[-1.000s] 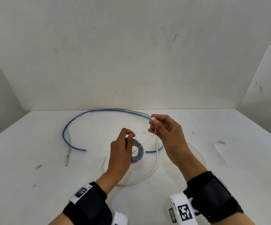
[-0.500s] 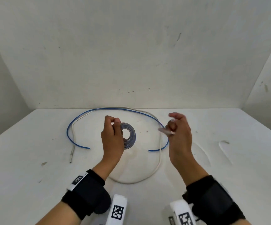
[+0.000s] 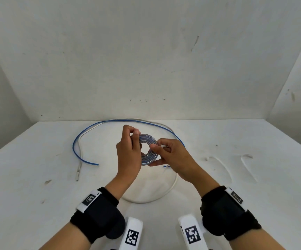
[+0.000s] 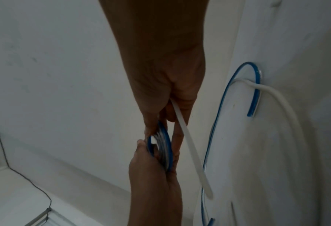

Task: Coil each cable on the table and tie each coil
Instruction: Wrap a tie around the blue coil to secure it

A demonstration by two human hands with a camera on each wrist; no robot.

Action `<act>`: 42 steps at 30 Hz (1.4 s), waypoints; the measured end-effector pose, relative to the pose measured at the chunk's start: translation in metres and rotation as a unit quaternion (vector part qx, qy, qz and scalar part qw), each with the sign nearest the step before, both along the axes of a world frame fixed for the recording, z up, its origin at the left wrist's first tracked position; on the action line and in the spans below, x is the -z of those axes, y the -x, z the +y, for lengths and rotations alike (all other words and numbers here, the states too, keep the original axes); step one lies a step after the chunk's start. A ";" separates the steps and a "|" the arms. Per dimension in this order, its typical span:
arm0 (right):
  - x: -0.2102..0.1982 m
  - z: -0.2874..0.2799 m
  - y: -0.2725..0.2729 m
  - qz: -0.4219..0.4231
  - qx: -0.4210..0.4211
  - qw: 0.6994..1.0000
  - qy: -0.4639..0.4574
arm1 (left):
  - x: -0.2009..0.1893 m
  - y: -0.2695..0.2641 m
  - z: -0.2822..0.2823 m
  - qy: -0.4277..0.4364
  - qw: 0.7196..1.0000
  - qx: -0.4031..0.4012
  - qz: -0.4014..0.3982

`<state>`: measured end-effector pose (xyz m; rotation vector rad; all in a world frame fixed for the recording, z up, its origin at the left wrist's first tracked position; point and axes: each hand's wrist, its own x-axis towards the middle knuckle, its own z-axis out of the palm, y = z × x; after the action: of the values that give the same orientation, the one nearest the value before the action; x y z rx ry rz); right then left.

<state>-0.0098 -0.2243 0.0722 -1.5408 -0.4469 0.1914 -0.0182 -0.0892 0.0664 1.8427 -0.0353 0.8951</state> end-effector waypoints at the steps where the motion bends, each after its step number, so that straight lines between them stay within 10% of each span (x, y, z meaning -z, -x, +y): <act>1: 0.000 0.000 0.000 -0.005 0.008 1.000 0.002 | 0.001 -0.001 0.000 -0.006 1.000 -0.004 0.001; 9: -0.001 0.002 -0.002 -0.010 0.029 1.000 0.003 | -0.001 0.000 -0.001 -0.055 0.998 0.006 -0.018; 14: 0.003 -0.002 -0.003 -0.036 0.064 0.997 0.012 | -0.001 -0.001 0.001 0.006 0.992 0.068 0.104; 22: 0.008 -0.007 0.000 0.018 0.035 0.999 -0.010 | -0.008 0.001 0.016 0.236 0.867 0.306 0.313; 29: 0.005 -0.009 0.003 0.011 0.011 1.000 0.000 | -0.017 0.000 0.024 -0.111 0.974 0.111 0.166; 42: 0.004 -0.011 0.006 -0.016 0.000 1.000 0.024 | -0.026 -0.002 0.033 0.053 0.964 0.147 0.213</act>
<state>-0.0159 -0.2358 0.0685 -1.5922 -0.4702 0.1782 -0.0162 -0.0559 0.0928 1.8336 0.0064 0.2799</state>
